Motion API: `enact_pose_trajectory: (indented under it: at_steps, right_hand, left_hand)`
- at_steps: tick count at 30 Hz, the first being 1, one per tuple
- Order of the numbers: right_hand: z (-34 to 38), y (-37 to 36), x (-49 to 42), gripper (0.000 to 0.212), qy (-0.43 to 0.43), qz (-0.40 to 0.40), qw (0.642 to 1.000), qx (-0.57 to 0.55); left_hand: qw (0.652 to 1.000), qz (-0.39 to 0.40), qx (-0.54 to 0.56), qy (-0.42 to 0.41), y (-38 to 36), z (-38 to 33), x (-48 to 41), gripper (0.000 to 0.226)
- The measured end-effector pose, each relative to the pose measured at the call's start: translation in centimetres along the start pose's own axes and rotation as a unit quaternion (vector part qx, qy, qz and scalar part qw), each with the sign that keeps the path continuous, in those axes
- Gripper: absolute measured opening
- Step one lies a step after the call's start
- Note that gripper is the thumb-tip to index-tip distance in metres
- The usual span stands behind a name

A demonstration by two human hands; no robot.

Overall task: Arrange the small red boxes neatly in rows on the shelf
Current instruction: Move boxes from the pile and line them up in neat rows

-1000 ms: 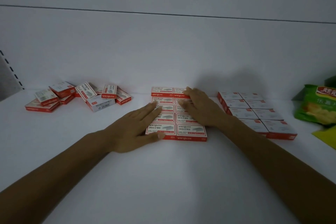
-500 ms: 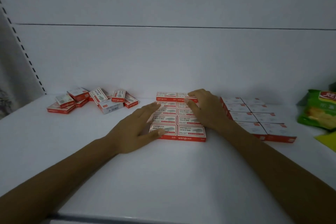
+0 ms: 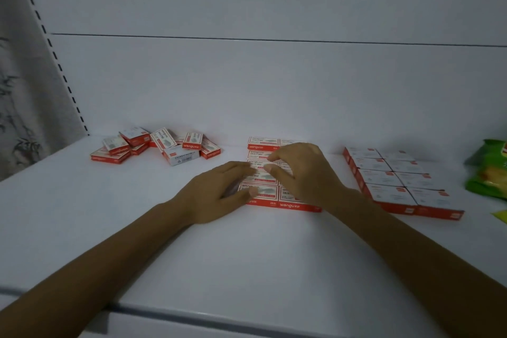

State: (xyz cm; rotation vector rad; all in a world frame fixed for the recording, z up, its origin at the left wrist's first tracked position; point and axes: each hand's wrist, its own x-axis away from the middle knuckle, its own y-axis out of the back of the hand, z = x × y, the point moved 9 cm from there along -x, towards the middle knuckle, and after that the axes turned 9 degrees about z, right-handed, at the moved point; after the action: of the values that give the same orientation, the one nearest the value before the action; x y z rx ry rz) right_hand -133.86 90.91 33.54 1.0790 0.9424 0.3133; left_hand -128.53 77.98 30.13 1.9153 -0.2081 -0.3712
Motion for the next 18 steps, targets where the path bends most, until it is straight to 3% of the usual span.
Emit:
enact_pose_trajectory:
  at_steps: [4, 12, 18]
  right_hand:
    - [2.3, 0.1, -0.4, 0.038, 0.026, 0.012, 0.999, -0.02]
    - [6.5, -1.0, -4.1, 0.037, 0.04, 0.077, 0.995, -0.054]
    - [9.9, -3.3, -8.4, 0.037, 0.048, 0.101, 0.994, -0.018]
  left_hand:
    - [0.999, -0.04, -0.01, 0.004, 0.9, 0.0, 0.7, 0.058]
    - [0.993, -0.04, -0.114, 0.006, 7.1, 6.2, 4.1, 0.065]
    - [0.996, -0.022, -0.091, 0.001, 7.7, 10.7, 5.9, 0.07]
